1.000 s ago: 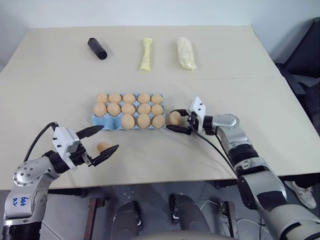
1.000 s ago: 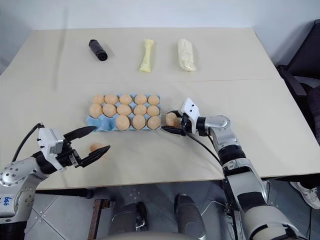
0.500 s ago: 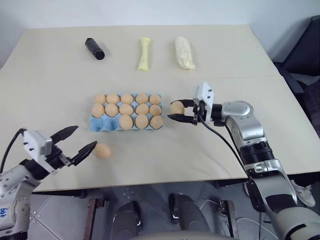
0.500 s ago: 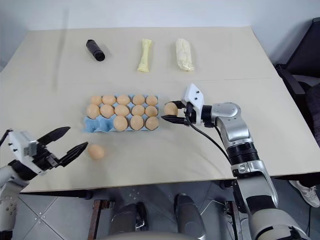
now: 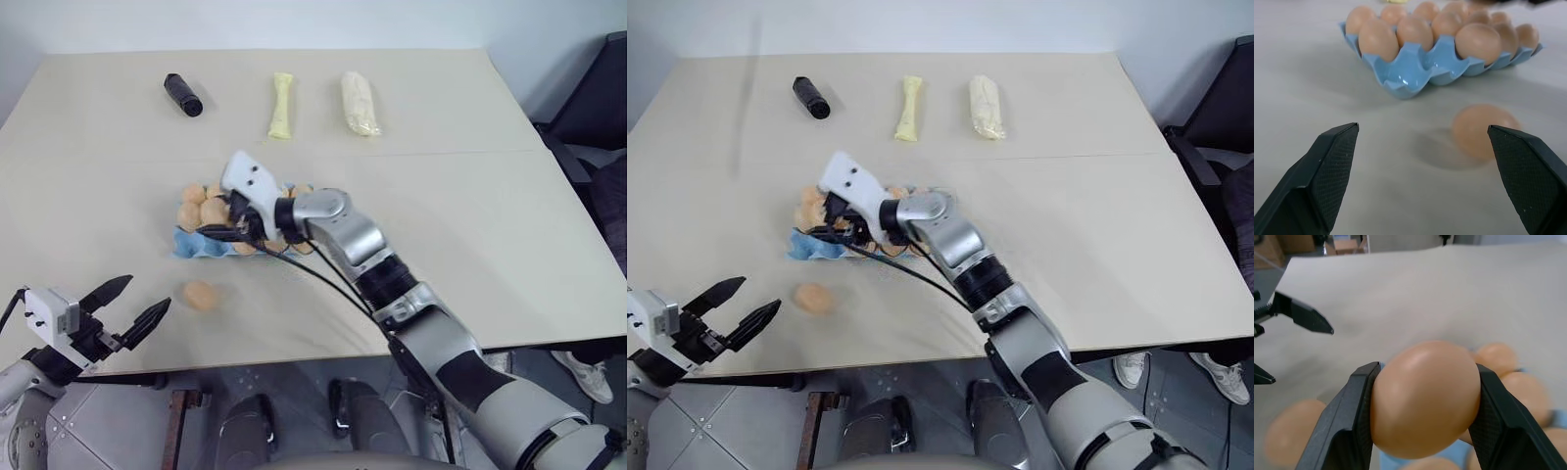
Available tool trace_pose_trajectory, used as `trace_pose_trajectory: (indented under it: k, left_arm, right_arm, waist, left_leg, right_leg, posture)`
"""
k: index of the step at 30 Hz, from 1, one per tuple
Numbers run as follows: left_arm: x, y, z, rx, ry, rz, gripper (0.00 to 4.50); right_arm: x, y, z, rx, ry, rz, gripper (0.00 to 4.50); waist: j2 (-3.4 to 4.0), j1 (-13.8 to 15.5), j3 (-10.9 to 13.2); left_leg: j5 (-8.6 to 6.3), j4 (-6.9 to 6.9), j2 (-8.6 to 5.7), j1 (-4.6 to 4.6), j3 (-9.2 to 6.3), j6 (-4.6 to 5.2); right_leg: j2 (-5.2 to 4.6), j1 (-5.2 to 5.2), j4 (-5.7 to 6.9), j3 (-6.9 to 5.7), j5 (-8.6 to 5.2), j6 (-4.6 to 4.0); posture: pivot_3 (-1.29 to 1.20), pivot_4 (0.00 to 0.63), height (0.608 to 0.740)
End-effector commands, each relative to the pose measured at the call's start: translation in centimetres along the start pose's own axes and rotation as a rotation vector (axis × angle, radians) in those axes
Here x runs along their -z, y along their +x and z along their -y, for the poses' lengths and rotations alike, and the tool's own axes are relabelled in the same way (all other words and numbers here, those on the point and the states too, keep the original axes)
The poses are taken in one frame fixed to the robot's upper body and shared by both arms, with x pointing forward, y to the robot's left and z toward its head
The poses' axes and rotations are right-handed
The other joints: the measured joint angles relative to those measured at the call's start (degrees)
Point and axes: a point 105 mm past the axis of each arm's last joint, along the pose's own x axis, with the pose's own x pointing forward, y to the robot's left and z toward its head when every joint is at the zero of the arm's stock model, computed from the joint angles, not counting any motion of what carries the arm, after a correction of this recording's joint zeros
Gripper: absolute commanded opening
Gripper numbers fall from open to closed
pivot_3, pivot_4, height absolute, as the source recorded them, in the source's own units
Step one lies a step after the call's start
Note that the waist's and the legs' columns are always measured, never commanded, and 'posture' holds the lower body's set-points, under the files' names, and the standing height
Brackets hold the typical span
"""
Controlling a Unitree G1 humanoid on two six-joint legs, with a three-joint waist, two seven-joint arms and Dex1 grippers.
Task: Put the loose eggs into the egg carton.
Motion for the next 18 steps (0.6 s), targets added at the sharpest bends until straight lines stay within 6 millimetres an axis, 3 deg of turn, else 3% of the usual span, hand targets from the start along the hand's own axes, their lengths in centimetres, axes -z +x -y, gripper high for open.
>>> trace_pose_trajectory:
  k: [1,5,6,11,16,18]
  left_arm:
    - [-1.0,0.1,0.7,0.009,0.039,0.036,4.5]
    - [-1.5,0.6,0.9,0.018,0.048,0.05,4.5]
    - [-1.6,0.8,1.0,0.025,0.048,0.054,4.5]
    - [-1.7,1.6,1.8,0.079,0.052,0.045,4.5]
    - [-1.1,1.9,1.4,0.115,0.028,-0.022,4.5]
    - [-0.8,1.8,1.3,0.129,0.018,-0.046,4.5]
  right_arm:
    - [-0.9,1.2,-0.5,-0.017,-0.039,0.031,3.03]
    - [-1.9,1.2,-1.4,-0.075,-0.043,0.078,4.36]
    - [-2.2,0.6,-1.0,-0.065,-0.049,0.093,4.48]
    - [-2.6,-4.5,0.2,-0.06,-0.088,0.156,4.48]
    - [0.3,-12.8,-0.4,-0.013,-0.152,0.201,4.48]
    - [0.9,-14.6,-0.6,0.035,-0.138,0.215,4.48]
  waist:
    - [0.0,-0.1,0.0]
    - [0.02,-0.2,0.0]
    - [0.03,-0.2,0.0]
    - [0.02,0.3,0.0]
    - [-0.01,2.0,0.0]
    - [0.06,1.8,0.0]
  left_leg:
    - [0.0,0.0,0.0,0.0,0.0,-0.01]
    - [-0.03,-0.05,0.08,-0.01,0.02,-0.06]
    - [-0.05,-0.06,0.12,0.0,0.02,-0.08]
    - [-0.08,-0.07,0.23,-0.01,-0.02,-0.09]
    - [-0.21,-0.05,0.08,0.0,-0.1,0.15]
    - [-0.23,-0.04,-0.02,0.0,-0.05,0.15]
  right_leg:
    - [-0.03,0.0,0.0,-0.08,0.0,0.0]
    - [0.02,-0.05,-0.03,-0.21,0.0,0.0]
    - [0.06,-0.05,-0.02,-0.22,-0.01,-0.01]
    - [0.14,-0.06,-0.02,-0.25,-0.03,-0.05]
    - [0.04,0.13,-0.21,-0.37,-0.02,-0.02]
    - [0.05,0.13,-0.26,-0.37,-0.02,-0.01]
  posture:
    - [0.0,0.15,0.74]
    - [0.0,0.15,0.74]
    - [0.0,0.15,0.74]
    - [0.0,0.15,0.74]
    - [0.0,0.15,0.74]
    - [0.0,0.15,0.74]
